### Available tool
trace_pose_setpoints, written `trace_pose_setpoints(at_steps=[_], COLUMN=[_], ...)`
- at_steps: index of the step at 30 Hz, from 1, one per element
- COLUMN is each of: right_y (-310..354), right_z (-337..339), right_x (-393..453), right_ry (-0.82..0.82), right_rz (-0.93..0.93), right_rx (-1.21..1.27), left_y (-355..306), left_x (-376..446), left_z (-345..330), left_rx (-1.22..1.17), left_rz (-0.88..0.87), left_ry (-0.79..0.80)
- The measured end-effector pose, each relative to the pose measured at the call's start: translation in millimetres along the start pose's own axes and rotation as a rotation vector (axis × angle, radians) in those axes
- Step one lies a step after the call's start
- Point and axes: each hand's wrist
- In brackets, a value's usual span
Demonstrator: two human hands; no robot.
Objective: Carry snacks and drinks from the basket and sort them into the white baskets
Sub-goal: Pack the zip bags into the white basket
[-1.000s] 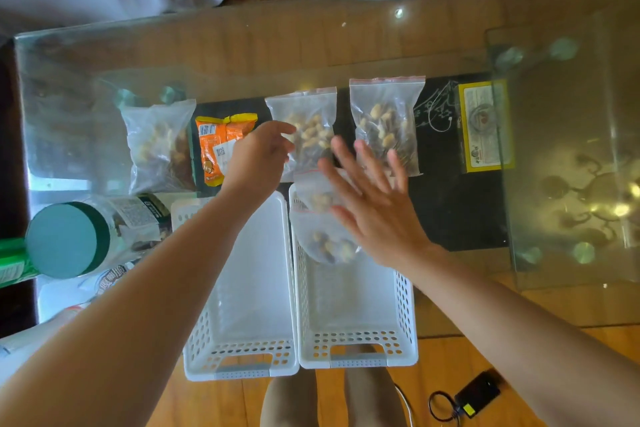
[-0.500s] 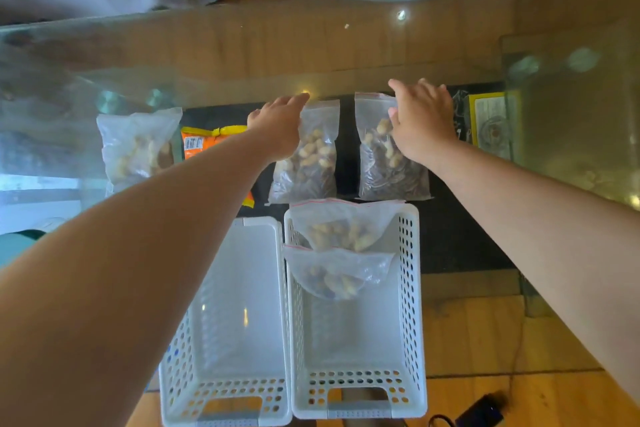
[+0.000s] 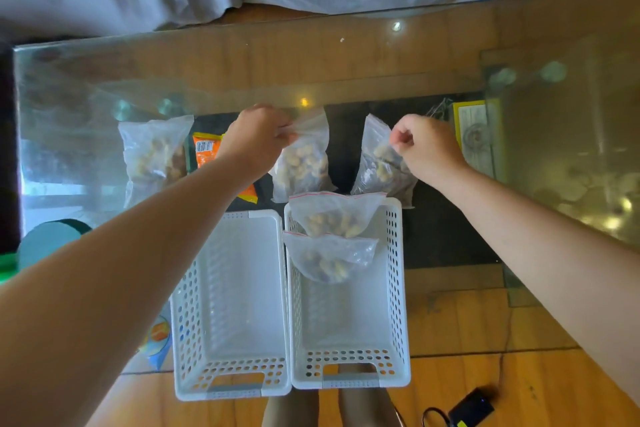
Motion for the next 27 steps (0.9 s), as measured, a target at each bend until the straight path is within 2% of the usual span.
trace_pose_setpoints(at_steps=[5, 10, 18, 23, 25, 27], right_y=[3, -1, 2, -3, -7, -9], right_z=[5, 4, 33, 21, 10, 4], right_x=[-16, -16, -44, -41, -37, -32], right_ry=[0.004, 0.106, 0.031, -0.106, -0.095, -0.168], right_rz=[-0.121, -0.274, -0.093, -0.096, -0.136, -0.167], right_rx=[0.003, 0.144, 0.411, 0.268, 0.174, 0.167], left_y=[-9, -14, -16, -14, -12, -9], left_x=[-20, -30, -44, -40, -34, -29], left_z=[8, 7, 17, 14, 5, -1], left_rx=[-0.064, -0.135, -0.316, -0.31, -0.244, -0.206], left_rz=[0.009, 0.018, 0.008, 0.001, 0.068, 0.146], left_ry=[0.025, 0.001, -0.037, -0.085, -0.058, -0.006])
Point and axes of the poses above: each hand's wrist, its own x-axis towards the middle knuckle, its own z-axis out of the back of the hand, y = z × x, and after that the axes turned 1 degree about y, right-handed
